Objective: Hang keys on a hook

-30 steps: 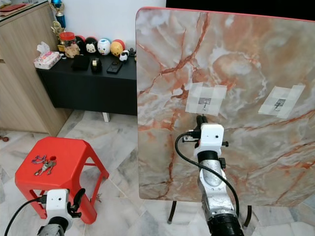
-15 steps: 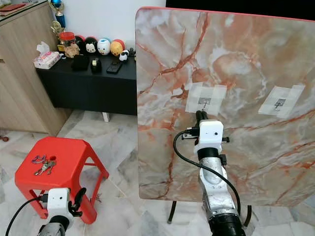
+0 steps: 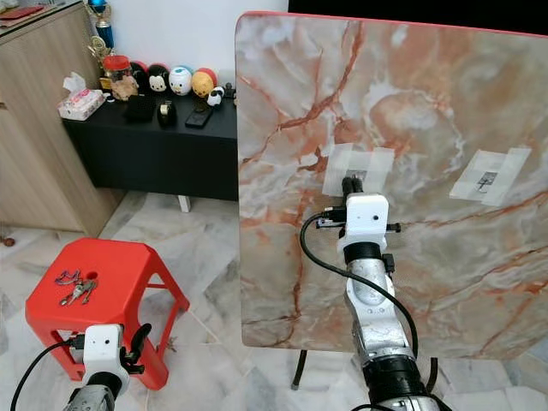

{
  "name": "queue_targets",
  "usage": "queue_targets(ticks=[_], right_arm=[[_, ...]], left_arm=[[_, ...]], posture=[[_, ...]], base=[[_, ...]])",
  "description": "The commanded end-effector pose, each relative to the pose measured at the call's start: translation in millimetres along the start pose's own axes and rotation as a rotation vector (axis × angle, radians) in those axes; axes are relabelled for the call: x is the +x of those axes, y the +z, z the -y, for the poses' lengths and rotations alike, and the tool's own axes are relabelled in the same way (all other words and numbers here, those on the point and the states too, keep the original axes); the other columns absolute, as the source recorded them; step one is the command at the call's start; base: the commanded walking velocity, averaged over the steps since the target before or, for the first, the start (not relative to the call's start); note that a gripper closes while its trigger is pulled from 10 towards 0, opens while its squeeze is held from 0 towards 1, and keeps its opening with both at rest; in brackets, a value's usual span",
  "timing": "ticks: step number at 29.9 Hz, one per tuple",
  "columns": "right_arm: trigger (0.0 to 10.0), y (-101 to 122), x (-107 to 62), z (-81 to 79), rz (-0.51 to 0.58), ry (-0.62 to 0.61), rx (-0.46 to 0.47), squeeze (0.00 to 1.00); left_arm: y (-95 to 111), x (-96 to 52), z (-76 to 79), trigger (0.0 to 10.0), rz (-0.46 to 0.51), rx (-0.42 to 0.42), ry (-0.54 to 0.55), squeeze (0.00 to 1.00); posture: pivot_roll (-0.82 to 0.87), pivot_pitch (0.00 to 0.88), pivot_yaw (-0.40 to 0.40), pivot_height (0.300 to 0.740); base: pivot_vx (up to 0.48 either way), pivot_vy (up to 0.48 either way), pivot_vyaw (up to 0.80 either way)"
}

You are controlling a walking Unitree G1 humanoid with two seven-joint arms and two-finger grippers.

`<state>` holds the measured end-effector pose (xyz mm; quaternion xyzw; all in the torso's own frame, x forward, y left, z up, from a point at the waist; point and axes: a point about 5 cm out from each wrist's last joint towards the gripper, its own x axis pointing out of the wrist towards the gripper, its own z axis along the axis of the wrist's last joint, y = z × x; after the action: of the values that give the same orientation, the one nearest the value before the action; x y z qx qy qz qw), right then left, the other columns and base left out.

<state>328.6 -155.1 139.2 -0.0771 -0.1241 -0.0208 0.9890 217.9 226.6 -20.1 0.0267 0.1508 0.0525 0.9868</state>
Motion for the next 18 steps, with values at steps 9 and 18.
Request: queue_targets(ticks=[9,18], right_arm=[[10.0,-2.6,0.1,4.7,-0.015,-0.024,-0.008,0.00],[10.0,-6.5,-3.4,4.0,-0.027,-0.026,-0.007,0.00]], left_arm=[[-0.7,0.1,4.0,10.0,-0.002,0.007,-0.019,0.00],[0.5,1.3,5.1,10.0,0.001,0.009,-0.024,0.00]], posture=[[0.14,0.026,-0.068,0.740],[0.14,0.026,-0.065,0.740]], base=[[0.000,0.000,0.00],[0.000,0.000,0.00]])
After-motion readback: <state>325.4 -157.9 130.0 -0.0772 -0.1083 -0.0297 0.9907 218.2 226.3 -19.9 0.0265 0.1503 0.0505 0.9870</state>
